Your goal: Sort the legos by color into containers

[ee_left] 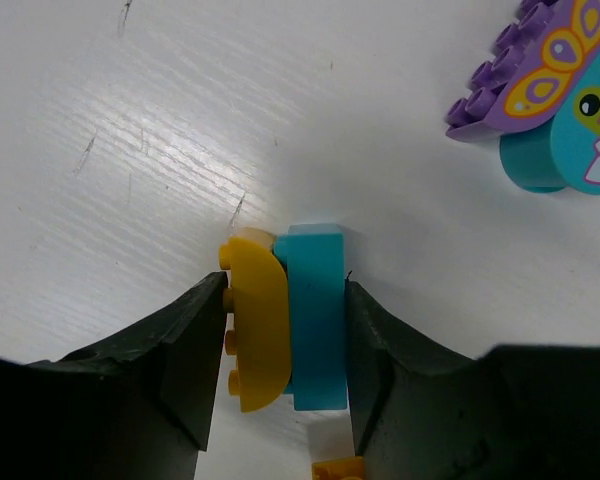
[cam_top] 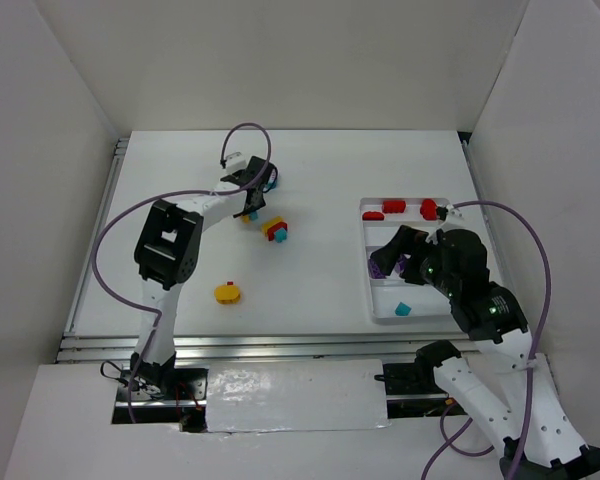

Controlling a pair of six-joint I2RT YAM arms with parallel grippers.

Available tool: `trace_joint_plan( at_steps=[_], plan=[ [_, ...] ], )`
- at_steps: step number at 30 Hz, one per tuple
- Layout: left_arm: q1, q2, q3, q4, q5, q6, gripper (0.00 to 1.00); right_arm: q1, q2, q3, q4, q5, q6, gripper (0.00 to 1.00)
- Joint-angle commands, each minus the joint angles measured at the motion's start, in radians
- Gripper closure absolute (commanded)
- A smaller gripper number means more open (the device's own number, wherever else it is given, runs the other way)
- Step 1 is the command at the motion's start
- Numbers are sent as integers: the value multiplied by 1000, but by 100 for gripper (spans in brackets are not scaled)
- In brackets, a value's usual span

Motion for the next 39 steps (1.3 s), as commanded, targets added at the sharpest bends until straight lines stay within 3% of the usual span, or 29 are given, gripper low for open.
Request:
trace_joint_plan(
  at_steps=[1, 4, 7, 11, 13, 14, 16, 19, 20, 22, 26, 32, 35, 36, 39],
  plan=[
    [6, -10, -39, 46, 7, -1, 78, 7, 4, -14, 58, -13, -11, 1],
    [5, -91, -153, 134, 28, 63, 100, 7, 10, -30, 87, -40, -6, 0],
    [-11, -254, -350, 348, 117, 222, 100, 7, 4, -59, 139, -68, 36, 0],
    [-86, -635, -659, 649, 191, 416, 100, 8, -14, -89, 206, -86, 116, 0],
    [-109, -773, -839, 809, 316, 510, 100, 13, -10, -82, 229, -91, 155, 1],
    [-132, -897, -884, 848, 373, 537, 100, 16, -8, -79, 238, -109, 165, 2],
    [-161, -1004, -982, 901, 508, 597, 100, 27, 15, -68, 275, -138, 204, 3],
    [-254, -1151, -1029, 876, 638, 647, 100, 89, 50, -62, 363, -191, 270, 5],
    [-274, -1203, -1035, 872, 669, 654, 100, 117, 72, -50, 376, -154, 284, 6],
    [-360, -1266, -1034, 823, 700, 684, 100, 290, 139, -7, 428, -29, 317, 6],
    [-440, -1283, -986, 757, 720, 733, 100, 448, 226, 24, 461, 50, 348, 6],
    [-575, -1256, -934, 663, 671, 787, 100, 550, 294, 33, 527, 118, 365, 7],
    [-595, -1254, -934, 669, 654, 784, 100, 570, 323, 56, 506, 133, 351, 18],
    [-598, -1257, -932, 671, 654, 784, 100, 577, 329, 55, 507, 134, 351, 29],
    [-611, -1263, -932, 678, 643, 784, 100, 584, 331, 42, 521, 121, 353, 49]
  ],
)
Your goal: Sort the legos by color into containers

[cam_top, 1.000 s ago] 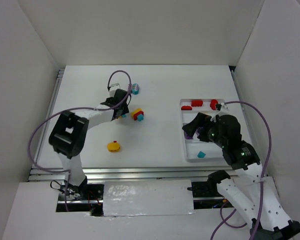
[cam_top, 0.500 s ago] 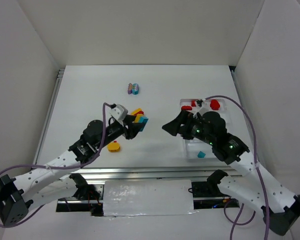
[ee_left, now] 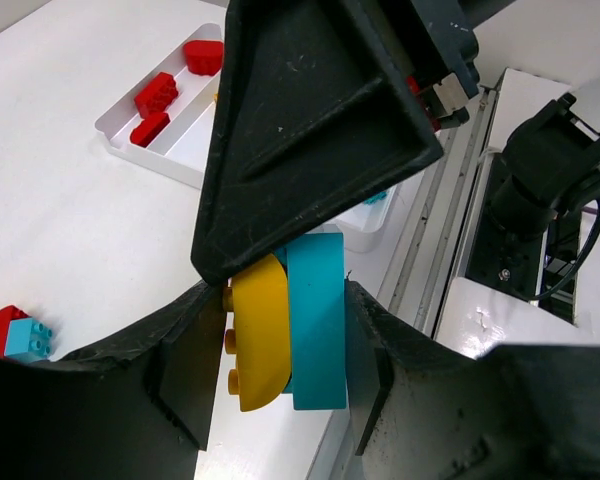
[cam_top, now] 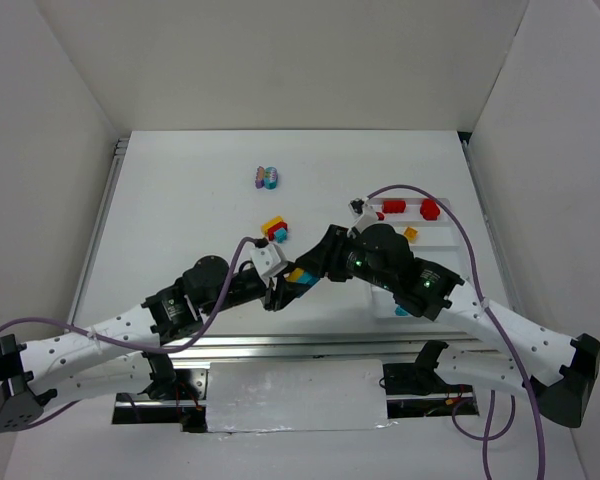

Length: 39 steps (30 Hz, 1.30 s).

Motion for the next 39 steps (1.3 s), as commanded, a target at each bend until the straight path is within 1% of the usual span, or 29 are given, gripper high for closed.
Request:
trace_joint_plan(
  at_steps=[1, 2, 3, 5, 7, 8, 11, 13, 14, 15, 17, 19, 20, 21, 22, 23, 24, 25, 26, 27, 29, 30, 31, 32, 34, 36, 37, 39],
  plan=[
    [-19, -8, 42, 44, -24, 27, 100, 13, 2, 31, 60, 25, 3, 50],
    [-20, -7, 44, 41, -33, 27, 100, 13, 0, 30, 60, 24, 4, 51],
    [-20, -2, 44, 41, -46, 29, 100, 18, -7, 27, 57, 19, 4, 56],
    [-22, 1, 45, 37, -70, 30, 100, 15, -21, 24, 55, 12, 6, 60],
    [-22, -2, 44, 38, -70, 32, 100, 18, -30, 16, 63, -7, 4, 60],
    [-22, -8, 42, 41, -101, 30, 100, 18, -33, 13, 69, -18, 3, 58],
    [-22, -18, 38, 52, -110, 30, 99, 18, -26, 8, 89, -65, 1, 54],
    [-22, -19, 41, 54, -124, 29, 97, 18, -17, 10, 97, -93, -2, 50],
    [-22, -19, 42, 51, -129, 29, 97, 16, -9, 11, 101, -102, -2, 46],
    [-22, -16, 47, 47, -133, 29, 97, 18, -7, 8, 106, -113, -2, 45],
    [-22, -18, 49, 46, -144, 30, 95, 21, -6, -1, 115, -114, 0, 45],
    [-22, -22, 47, 46, -156, 27, 92, 18, -9, -7, 117, -114, -2, 47],
    [-22, -24, 44, 47, -168, 27, 91, 18, -10, -9, 117, -114, -3, 51],
    [-22, -27, 42, 50, -173, 24, 89, 18, -12, -12, 120, -114, -5, 57],
    [-22, -31, 39, 52, -175, 24, 86, 18, -14, -16, 121, -116, -5, 70],
    [-22, -34, 38, 55, -181, 20, 85, 18, -12, -18, 120, -111, -3, 89],
    [-22, -41, 36, 63, -182, 20, 83, 18, -9, -16, 117, -110, -5, 100],
    [-22, -44, 35, 64, -179, 18, 81, 18, -7, -16, 115, -110, -8, 100],
    [-22, -45, 33, 66, -179, 10, 78, 18, -4, -15, 117, -113, -15, 100],
    [-22, -50, 33, 69, -176, 9, 66, 18, -4, -15, 124, -119, -25, 100],
    [-22, -53, 35, 66, -181, -8, 47, 18, -13, -33, 175, -150, -63, 100],
    [-22, -59, 36, 64, -182, -14, 24, 18, -30, -57, 199, -157, -75, 100],
    [-22, -61, 36, 60, -182, -19, 5, 16, -40, -67, 247, -166, -107, 100],
    [-22, -65, 36, 54, -176, -31, 0, 15, -47, -74, 261, -182, -132, 100],
    [-22, -67, 44, 26, -170, -39, 1, 13, -69, -84, 284, -199, -198, 100],
    [-20, -67, 70, -5, -172, -54, 0, 10, -84, -85, 281, -180, -235, 100],
    [-20, -68, 81, -26, -175, -60, 1, 9, -92, -88, 284, -179, -277, 100],
    [-20, -71, 122, -95, -169, -83, 0, -14, -116, -110, 289, -176, -305, 100]
  ],
)
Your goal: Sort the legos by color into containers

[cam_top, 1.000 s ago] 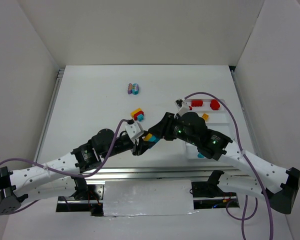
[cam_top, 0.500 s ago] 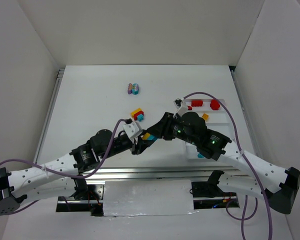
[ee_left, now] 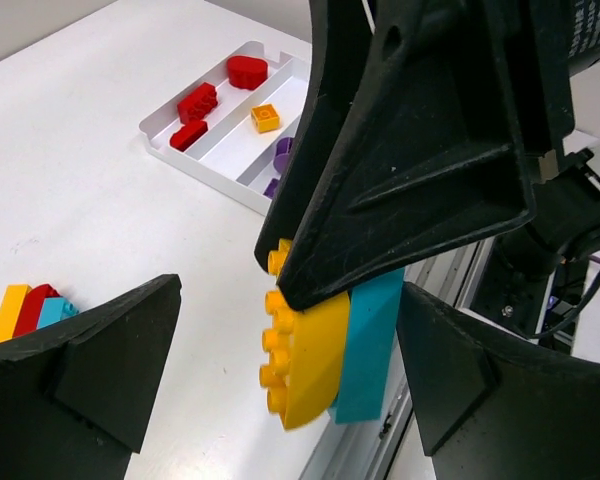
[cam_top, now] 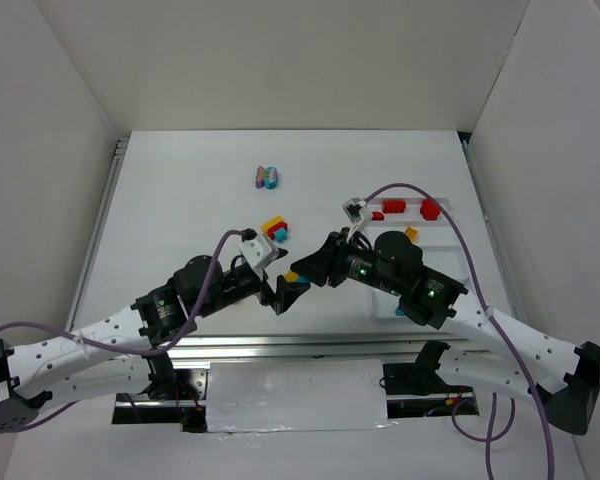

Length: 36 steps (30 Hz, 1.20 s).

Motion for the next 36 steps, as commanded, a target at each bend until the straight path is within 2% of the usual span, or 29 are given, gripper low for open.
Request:
trace_joint_plan(
  at_steps=[1, 3, 6, 7, 10, 13, 18, 21, 24, 27, 28, 31, 33, 34, 36],
  plan=[
    [5, -26, 96, -59, -12, -41, 0, -28, -67, -28, 70, -33, -150, 100],
    [5, -28, 142, -140, 20, -64, 1, -52, -110, -59, 106, -75, -197, 100],
    [5, -16, 188, -222, 207, -56, 1, -81, -162, -83, 142, -176, -266, 100],
    [5, -11, 197, -228, 333, -40, 1, -92, -173, -82, 143, -208, -299, 100],
    [5, 1, 196, -225, 475, -47, 1, -94, -210, -77, 151, -340, -350, 100],
    [5, 3, 180, -197, 500, -71, 0, -92, -236, -73, 156, -446, -373, 100],
    [4, 64, 205, -212, 534, -72, 1, -92, -215, -51, 146, -518, -384, 100],
    [4, 89, 220, -222, 520, -72, 5, -92, -201, -56, 162, -537, -382, 100],
    [4, 99, 219, -208, 545, -73, 18, -92, -189, -54, 163, -546, -385, 100],
    [5, 96, 216, -194, 554, -73, 40, -92, -189, -54, 163, -552, -393, 100],
    [4, 95, 216, -191, 559, -73, 53, -92, -190, -53, 160, -552, -393, 100],
    [4, 84, 214, -182, 571, -76, 67, -92, -186, -48, 142, -555, -407, 100],
    [5, 75, 209, -177, 591, -73, 83, -91, -184, -47, 134, -564, -412, 100],
    [5, 73, 208, -177, 597, -72, 97, -92, -184, -47, 137, -570, -405, 93],
    [5, 67, 203, -176, 603, -69, 100, -91, -187, -53, 157, -590, -395, 80]
  ],
)
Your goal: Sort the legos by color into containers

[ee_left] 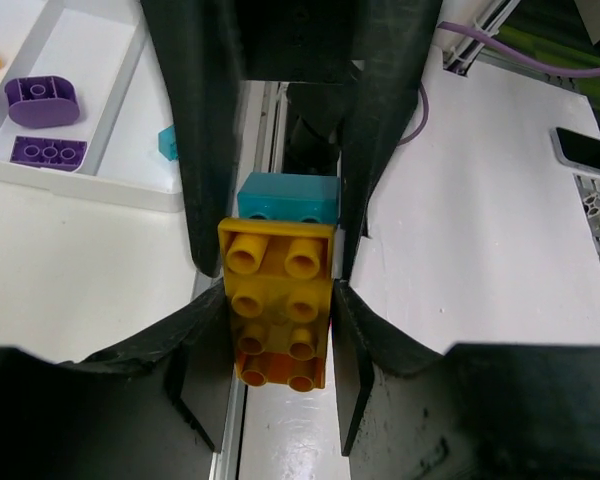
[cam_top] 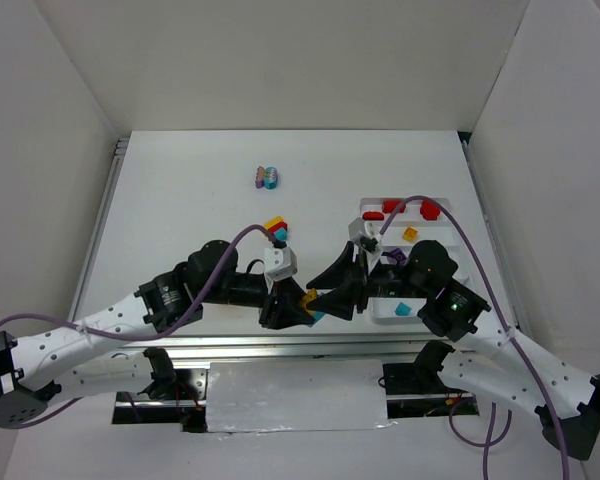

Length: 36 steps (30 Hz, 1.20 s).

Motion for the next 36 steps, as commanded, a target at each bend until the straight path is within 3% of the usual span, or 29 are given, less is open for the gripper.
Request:
trace_joint_plan(
  at_steps=[1, 2, 4, 8, 11, 12, 14, 16, 17, 25, 26, 29, 36],
  plan=[
    [-3, -36, 26, 82, 62, 13, 100, -2, -9, 24, 53, -30, 6, 42],
    [-3, -39, 21, 100, 63, 13, 100, -1, -15, 20, 62, -22, 15, 29],
    [-3, -51, 16, 103, 77, 17, 100, -2, -41, 4, 69, -10, 15, 16],
    [-3, -70, 9, 108, 103, 21, 100, -4, -74, -6, 49, -17, 4, 15],
    [-3, -71, 7, 119, 128, 21, 100, -2, -60, -6, 56, -46, 7, 24],
    [-3, -68, 7, 126, 131, 20, 100, -4, -55, -8, 59, -57, 9, 35],
    [-3, -62, 10, 131, 138, 17, 100, -4, -44, -6, 70, -69, 10, 47],
    [-5, -61, 15, 129, 138, 15, 100, -4, -41, -5, 73, -86, 4, 89],
    [-5, -62, 16, 129, 135, 15, 100, -4, -43, -5, 70, -80, 4, 100],
    [-3, -100, 10, 139, 79, -3, 100, -4, -73, -25, 7, -4, -39, 99],
    [-3, -108, 9, 140, 85, -3, 100, -5, -72, -28, 4, 6, -40, 90],
    [-3, -113, 7, 146, 100, -5, 100, -5, -54, -17, -16, -22, -63, 100],
    [-2, -142, 10, 125, 37, -2, 100, -7, -64, -32, -54, 81, -108, 100]
  ],
)
